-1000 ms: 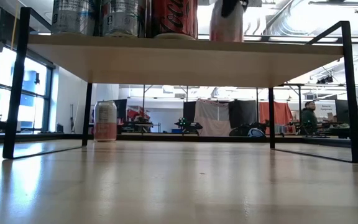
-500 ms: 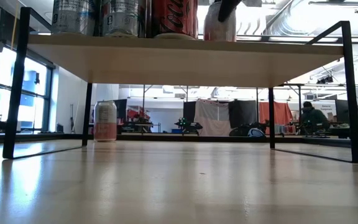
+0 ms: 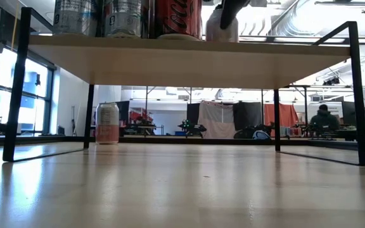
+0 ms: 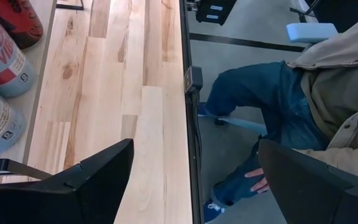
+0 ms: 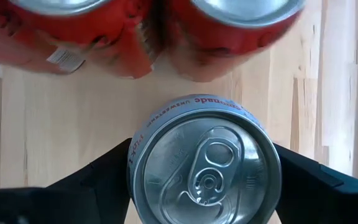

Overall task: Place canned beverage on shelf
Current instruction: Put the bottom orange white soda can on the shelf

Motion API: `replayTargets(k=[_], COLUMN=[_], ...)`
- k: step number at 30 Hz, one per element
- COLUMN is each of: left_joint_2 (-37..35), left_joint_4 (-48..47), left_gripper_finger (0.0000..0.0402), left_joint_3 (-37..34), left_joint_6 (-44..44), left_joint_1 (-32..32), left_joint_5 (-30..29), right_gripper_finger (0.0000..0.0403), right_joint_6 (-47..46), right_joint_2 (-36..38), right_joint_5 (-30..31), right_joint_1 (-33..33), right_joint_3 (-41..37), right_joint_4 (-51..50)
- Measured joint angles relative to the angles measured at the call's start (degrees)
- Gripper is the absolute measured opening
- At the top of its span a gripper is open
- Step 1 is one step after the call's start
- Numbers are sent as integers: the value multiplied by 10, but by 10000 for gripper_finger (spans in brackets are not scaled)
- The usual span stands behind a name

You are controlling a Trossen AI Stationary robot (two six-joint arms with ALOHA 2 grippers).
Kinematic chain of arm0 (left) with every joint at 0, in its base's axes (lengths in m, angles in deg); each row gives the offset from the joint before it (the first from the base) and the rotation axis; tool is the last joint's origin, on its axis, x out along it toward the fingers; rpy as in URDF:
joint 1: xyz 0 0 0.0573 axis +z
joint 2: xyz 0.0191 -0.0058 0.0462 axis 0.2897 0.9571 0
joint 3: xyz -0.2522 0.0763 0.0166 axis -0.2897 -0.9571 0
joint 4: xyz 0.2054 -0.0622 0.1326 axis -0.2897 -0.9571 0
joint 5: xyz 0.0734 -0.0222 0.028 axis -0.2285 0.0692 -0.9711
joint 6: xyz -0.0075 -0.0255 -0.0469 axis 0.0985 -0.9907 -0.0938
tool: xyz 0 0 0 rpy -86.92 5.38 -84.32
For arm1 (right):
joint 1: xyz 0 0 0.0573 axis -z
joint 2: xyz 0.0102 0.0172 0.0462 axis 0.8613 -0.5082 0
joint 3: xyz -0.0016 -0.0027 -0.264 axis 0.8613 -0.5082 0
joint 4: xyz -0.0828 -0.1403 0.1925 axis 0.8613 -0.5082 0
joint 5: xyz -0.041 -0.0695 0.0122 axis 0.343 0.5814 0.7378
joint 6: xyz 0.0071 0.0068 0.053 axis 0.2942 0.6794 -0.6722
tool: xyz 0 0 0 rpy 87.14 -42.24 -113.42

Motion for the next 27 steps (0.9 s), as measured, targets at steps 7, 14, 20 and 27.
replayTargets(k=[7, 14, 20, 27], left_joint_2=[0, 0, 0, 0], left_joint_4=[0, 0, 0, 0], left_gripper_finger=[335, 335, 335, 335], left_joint_3=[0, 0, 0, 0], left_joint_6=[0, 0, 0, 0], left_joint_1=[0, 0, 0, 0], left_joint_5=[0, 0, 0, 0], right_gripper_finger=[305, 352, 360, 361], right_joint_6=[-10, -9, -16, -38], right_joint_2=[2, 1, 7, 27], right_joint_5=[-15, -19, -19, -5], right_joint_1=[5, 3, 0, 0], right_joint_3=[0, 0, 0, 0], right_joint_4=[-6, -2, -5, -2])
